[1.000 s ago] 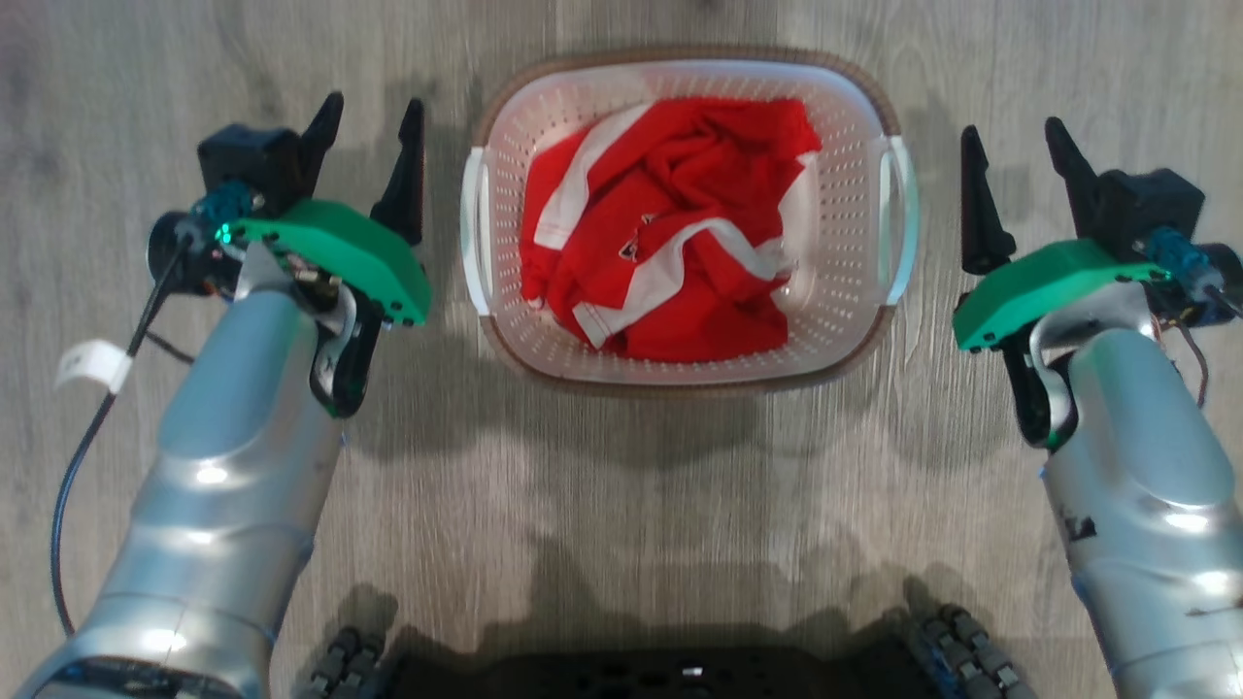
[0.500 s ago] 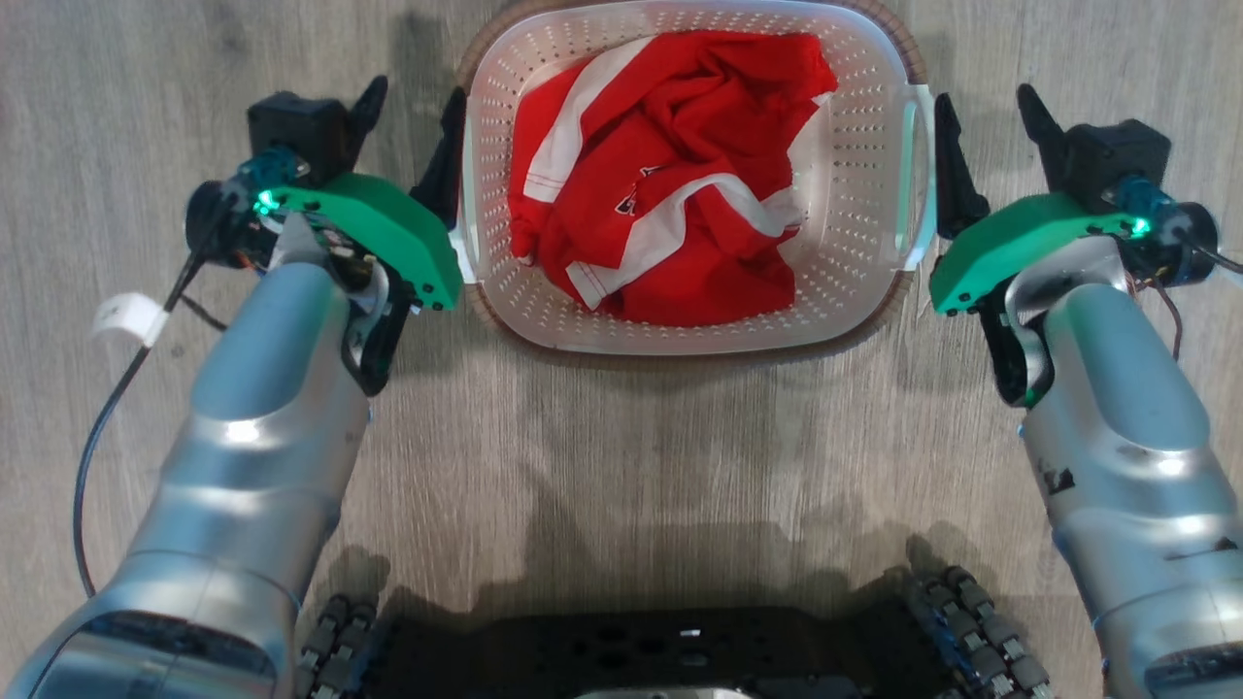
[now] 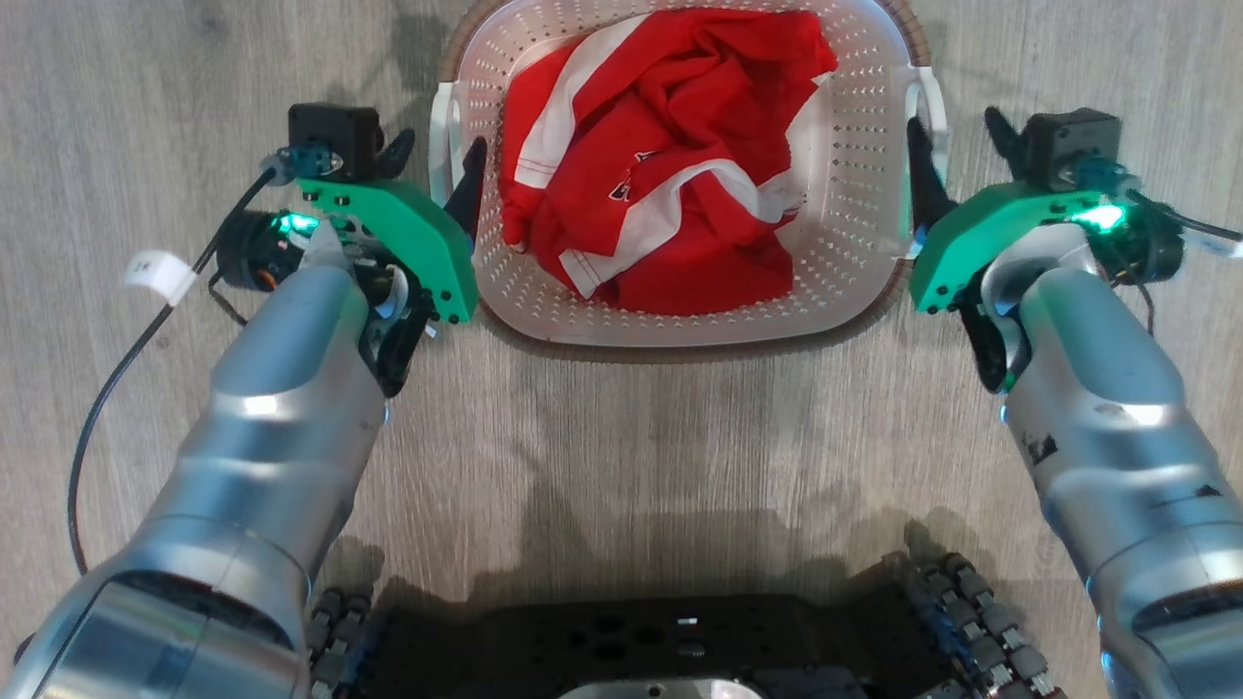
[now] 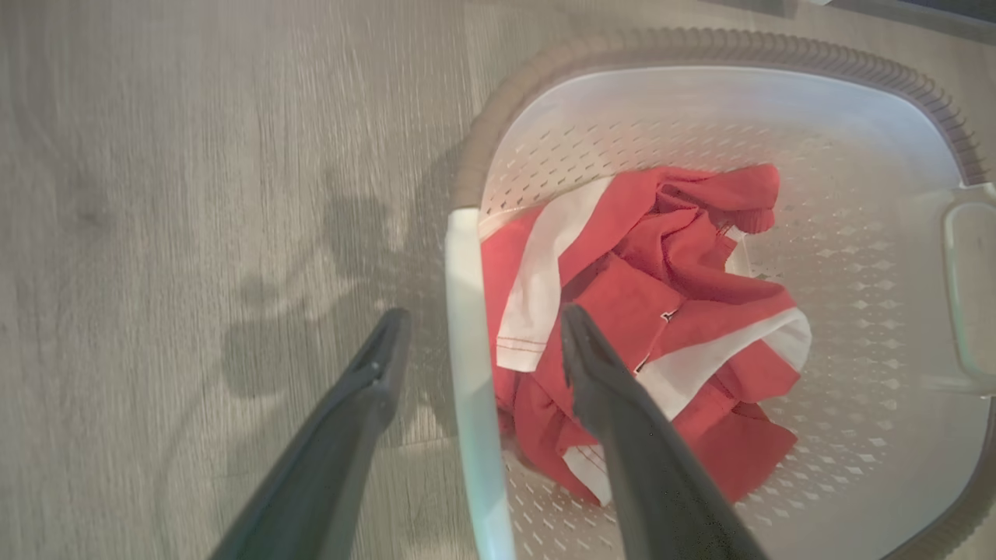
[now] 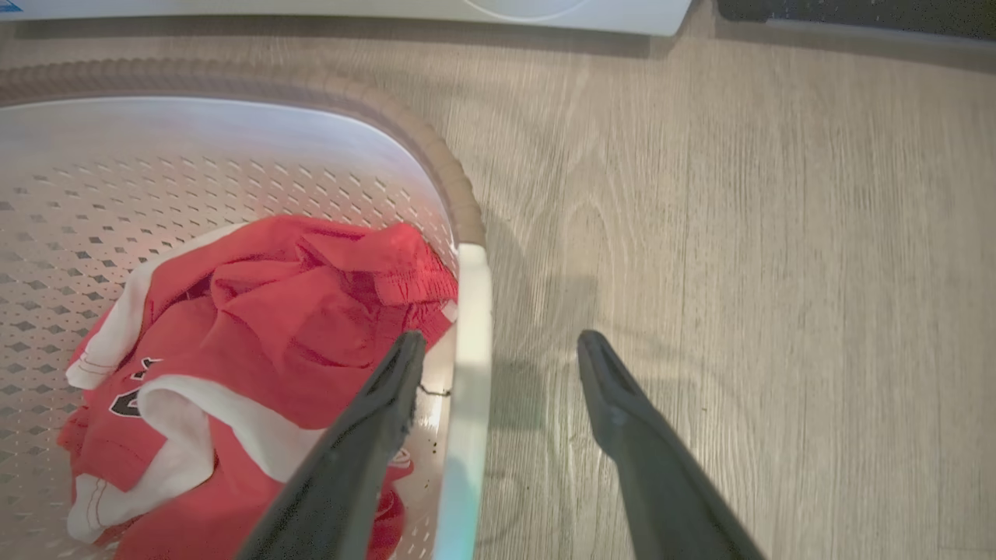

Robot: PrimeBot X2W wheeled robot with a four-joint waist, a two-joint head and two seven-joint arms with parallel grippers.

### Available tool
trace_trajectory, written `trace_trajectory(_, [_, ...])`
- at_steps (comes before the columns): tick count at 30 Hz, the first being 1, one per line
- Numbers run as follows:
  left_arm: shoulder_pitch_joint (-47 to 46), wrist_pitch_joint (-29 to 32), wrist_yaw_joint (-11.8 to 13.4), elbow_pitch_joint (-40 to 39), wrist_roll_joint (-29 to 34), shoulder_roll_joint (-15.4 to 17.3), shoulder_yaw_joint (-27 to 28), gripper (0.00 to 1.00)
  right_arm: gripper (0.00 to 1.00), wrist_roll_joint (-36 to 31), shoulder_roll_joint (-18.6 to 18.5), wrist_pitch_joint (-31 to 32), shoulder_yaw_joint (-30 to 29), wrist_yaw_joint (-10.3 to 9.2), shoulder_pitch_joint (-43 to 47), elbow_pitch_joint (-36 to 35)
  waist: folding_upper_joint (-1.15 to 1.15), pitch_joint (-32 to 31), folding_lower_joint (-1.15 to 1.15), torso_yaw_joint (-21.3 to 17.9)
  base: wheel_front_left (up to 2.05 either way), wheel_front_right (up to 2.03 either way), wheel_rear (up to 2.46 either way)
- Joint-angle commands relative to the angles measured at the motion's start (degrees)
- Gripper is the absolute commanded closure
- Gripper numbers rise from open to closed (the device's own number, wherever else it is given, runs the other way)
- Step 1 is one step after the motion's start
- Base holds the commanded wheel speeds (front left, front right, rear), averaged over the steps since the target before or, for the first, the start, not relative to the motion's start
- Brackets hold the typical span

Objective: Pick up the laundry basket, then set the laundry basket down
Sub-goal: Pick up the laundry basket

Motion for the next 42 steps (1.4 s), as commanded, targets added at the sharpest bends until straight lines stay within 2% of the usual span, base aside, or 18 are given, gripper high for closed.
trace_trajectory(1, [0.08,1.01,-0.35,0.14,-1.45,1.31,0.06,0.00,0.00,0.96,1.50,0.37,1.92,-0.09,0.86,0.95,0.00,0.02,0.00,-0.10,0.00,0.00,0.00])
trace_trajectory(11, [-1.41,8.61,-0.36,2.14,-10.16,1.88,-4.83,0.00,0.00,6.49,2.02,3.25,8.42,-0.09,-3.32,8.10,0.00,-0.10,0.00,-0.25,0.00,0.00,0.00])
trace_trajectory(21, [-2.39,14.97,-0.36,2.33,-16.19,3.30,-10.10,0.00,0.00,12.13,2.35,6.91,12.95,-0.09,-5.56,11.18,0.00,0.08,0.00,-0.53,0.00,0.00,0.00])
trace_trajectory(22, [-2.58,15.40,-0.36,2.51,-16.79,3.48,-10.40,0.00,0.06,12.60,2.37,7.14,13.35,-0.09,-5.77,11.30,0.00,0.18,0.00,-0.56,0.00,0.00,0.00])
trace_trajectory(23, [-2.70,16.18,-0.36,2.76,-17.44,3.56,-10.71,0.00,0.36,13.07,2.38,7.36,13.78,-0.09,-5.95,11.38,0.00,0.25,0.00,-0.58,0.00,0.00,0.00])
trace_trajectory(24, [-2.86,16.67,-0.36,2.97,-18.01,3.71,-10.99,0.06,1.00,13.68,2.40,7.96,14.29,-0.09,-6.04,11.42,0.00,0.28,0.00,-0.59,0.00,0.00,0.00])
trace_trajectory(25, [-3.11,16.64,-0.36,3.30,-18.49,3.95,-11.10,0.58,1.00,14.16,2.42,8.66,14.84,-0.09,-6.14,11.54,0.00,0.33,0.00,-0.61,0.00,0.00,0.00])
trace_trajectory(26, [-3.29,17.24,-0.36,3.78,-19.05,3.96,-11.24,1.00,1.00,14.65,2.41,8.83,15.23,-0.09,-6.30,11.48,0.00,0.41,0.00,-0.65,0.00,0.00,0.00])
trace_trajectory(42, [-5.04,16.87,-0.36,5.63,-23.46,3.97,-14.28,1.00,1.00,19.88,0.65,10.00,19.66,-0.09,-7.52,12.28,0.00,-0.15,0.00,-0.17,0.00,0.00,0.00])
